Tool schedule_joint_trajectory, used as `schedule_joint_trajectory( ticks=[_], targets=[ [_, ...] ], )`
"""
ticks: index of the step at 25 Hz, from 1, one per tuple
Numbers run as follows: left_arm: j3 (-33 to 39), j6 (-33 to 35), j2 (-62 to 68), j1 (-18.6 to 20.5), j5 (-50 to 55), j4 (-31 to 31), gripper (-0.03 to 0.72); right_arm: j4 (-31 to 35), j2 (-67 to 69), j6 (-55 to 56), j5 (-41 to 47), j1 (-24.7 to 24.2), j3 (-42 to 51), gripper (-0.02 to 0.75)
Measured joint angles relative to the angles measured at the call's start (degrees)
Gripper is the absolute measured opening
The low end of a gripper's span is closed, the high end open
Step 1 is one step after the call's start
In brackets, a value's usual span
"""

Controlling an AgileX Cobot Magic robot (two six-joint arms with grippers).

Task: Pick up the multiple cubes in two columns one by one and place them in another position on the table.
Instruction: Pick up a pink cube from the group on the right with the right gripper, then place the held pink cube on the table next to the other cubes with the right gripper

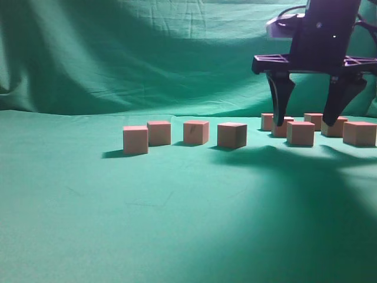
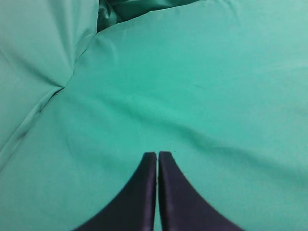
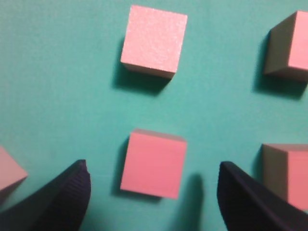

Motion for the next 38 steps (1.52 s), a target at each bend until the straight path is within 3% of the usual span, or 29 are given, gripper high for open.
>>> schedule_joint_trajectory(
  ticks=[7,14,21,27,33,38],
  targets=[
    [0.00,0.00,0.00,0.00,0.00,0.00,0.000,0.00,2.95,0.00,-3.06,0.00,0.00,0.545],
    [0.00,0.00,0.00,0.00,0.00,0.00,0.000,0.00,3.17,0.00,-3.37,0.00,0.00,0.251],
    [0.00,0.00,0.00,0.00,0.00,0.00,0.000,0.00,2.45,-1.54,4.48,0.00,-2.79,0.262],
    [0.00,0.00,0.00,0.00,0.00,0.00,0.000,1.98,-6.72,-9.36,12.75,1.11,-4.25,0.262],
    [0.00,0.00,0.00,0.00,0.00,0.00,0.000,4.50,-11.40,-16.64,16.56,8.18,-2.49,0.262],
    [0.00,0.00,0.00,0.00,0.00,0.00,0.000,8.39,-10.34,-22.57,12.59,17.56,-1.70,0.262]
  ],
)
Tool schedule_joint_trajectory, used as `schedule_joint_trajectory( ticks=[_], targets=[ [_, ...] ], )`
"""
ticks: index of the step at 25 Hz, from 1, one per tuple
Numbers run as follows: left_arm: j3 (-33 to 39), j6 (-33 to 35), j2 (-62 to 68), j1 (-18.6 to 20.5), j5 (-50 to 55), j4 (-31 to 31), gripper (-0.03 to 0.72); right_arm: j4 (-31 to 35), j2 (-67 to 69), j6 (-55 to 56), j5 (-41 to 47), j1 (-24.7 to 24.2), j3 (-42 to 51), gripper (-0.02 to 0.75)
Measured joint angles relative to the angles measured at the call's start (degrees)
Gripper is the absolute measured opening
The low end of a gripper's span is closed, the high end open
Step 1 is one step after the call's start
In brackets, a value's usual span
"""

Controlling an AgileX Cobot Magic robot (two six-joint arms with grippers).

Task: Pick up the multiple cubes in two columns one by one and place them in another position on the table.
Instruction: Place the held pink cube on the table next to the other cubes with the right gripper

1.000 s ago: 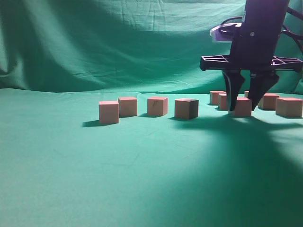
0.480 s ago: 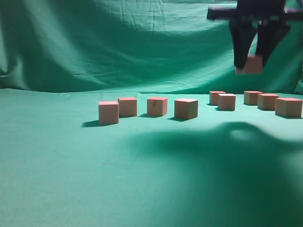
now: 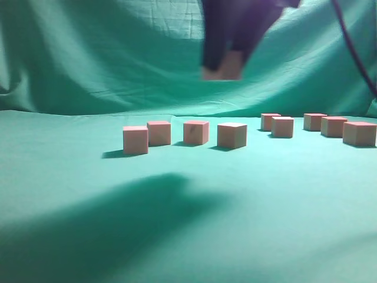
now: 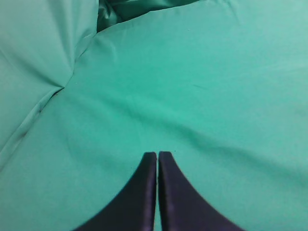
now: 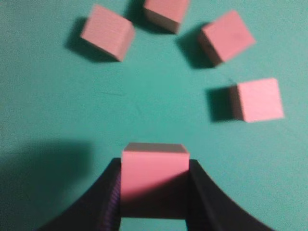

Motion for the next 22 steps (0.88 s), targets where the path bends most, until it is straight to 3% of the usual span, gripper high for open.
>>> schedule_joint_trajectory(
  ticks=[7,12,22],
  targets=[
    [0.00,0.00,0.00,0.00,0.00,0.00,0.000,1.48,5.62,-2.93,-10.07,6.88,0.05,0.262],
    [0.00,0.00,0.00,0.00,0.00,0.00,0.000,1.48,8.78,-3.63,-13.45,7.11,0.05,0.262],
    [0.00,0.00,0.00,0.00,0.00,0.00,0.000,1.48,15.33,-5.53,-11.52,7.11,-5.72,0.262]
  ],
)
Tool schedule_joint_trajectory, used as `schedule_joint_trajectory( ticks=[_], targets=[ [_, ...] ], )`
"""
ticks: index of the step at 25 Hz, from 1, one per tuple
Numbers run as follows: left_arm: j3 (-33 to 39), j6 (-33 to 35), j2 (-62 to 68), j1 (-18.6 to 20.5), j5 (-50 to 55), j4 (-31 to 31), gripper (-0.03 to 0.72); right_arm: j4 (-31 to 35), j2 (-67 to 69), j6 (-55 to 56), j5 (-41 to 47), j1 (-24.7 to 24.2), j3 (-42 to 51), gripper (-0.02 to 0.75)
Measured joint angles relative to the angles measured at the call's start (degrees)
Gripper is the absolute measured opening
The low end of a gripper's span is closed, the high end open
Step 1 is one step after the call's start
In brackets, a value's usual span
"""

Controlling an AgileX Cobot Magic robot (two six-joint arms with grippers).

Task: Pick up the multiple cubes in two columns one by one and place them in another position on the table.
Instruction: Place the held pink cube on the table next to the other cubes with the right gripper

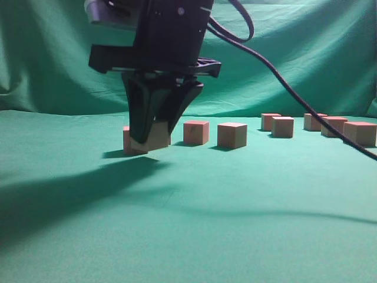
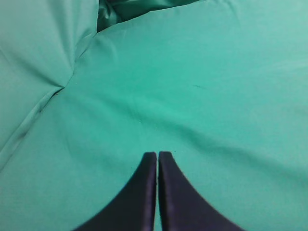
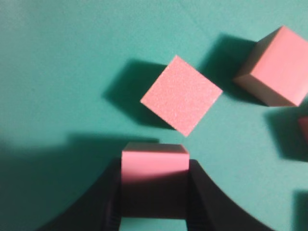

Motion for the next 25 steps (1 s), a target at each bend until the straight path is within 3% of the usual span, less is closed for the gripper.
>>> schedule_joint_trajectory(
  ticks=[16,22,25],
  targets=[
    [0.00,0.00,0.00,0.00,0.00,0.00,0.000,-0.46,3.17,-0.19,1.18,0.00,-1.79,0.262],
    [0.00,0.00,0.00,0.00,0.00,0.00,0.000,-0.46,3.81,-0.19,8.69,0.00,-8.25,0.545],
    [0.00,0.00,0.00,0.00,0.00,0.00,0.000,-0.46,3.81,-0.19,16.02,0.00,-14.69,0.540]
  ],
)
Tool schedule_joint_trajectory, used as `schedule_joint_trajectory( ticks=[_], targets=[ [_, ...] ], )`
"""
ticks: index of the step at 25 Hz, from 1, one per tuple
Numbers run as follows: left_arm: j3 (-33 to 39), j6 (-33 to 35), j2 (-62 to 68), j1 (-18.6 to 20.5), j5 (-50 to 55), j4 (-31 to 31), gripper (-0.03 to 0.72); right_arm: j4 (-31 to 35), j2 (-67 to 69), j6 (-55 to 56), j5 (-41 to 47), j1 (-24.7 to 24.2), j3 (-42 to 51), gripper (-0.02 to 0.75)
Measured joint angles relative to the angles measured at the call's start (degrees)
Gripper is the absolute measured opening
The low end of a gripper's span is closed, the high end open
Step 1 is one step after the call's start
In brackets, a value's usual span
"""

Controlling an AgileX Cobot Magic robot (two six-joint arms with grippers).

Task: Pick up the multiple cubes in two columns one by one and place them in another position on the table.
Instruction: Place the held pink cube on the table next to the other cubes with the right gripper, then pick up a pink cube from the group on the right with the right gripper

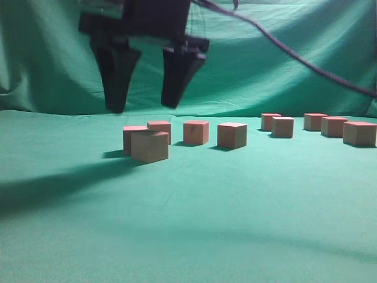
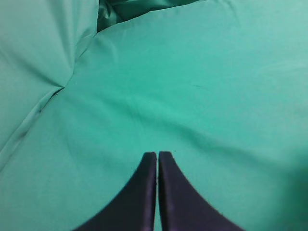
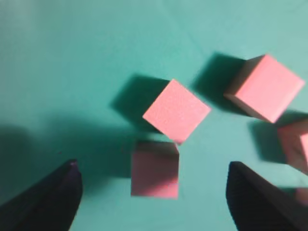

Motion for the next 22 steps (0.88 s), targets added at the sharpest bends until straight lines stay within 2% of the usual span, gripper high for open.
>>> schedule_joint_trajectory(
  ticks=[4,9,13,17,20,22],
  targets=[
    [0.00,0.00,0.00,0.00,0.00,0.00,0.000,-0.39,0.00,0.00,10.69,0.00,-8.92,0.540],
    [0.00,0.00,0.00,0.00,0.00,0.00,0.000,-2.50,-0.48,1.05,13.00,0.00,-16.50,0.540],
    [0.00,0.00,0.00,0.00,0.00,0.00,0.000,-4.58,-4.15,1.95,13.70,0.00,-17.23,0.540],
    [0.00,0.00,0.00,0.00,0.00,0.00,0.000,-9.77,-10.58,4.21,14.21,-0.39,-17.23,0.540],
    [0.00,0.00,0.00,0.00,0.00,0.00,0.000,-10.74,-15.90,6.24,14.34,-3.22,-17.33,0.540],
    [0.00,0.00,0.00,0.00,0.00,0.00,0.000,-11.07,-19.04,6.91,14.34,-7.06,-16.59,0.540]
  ],
)
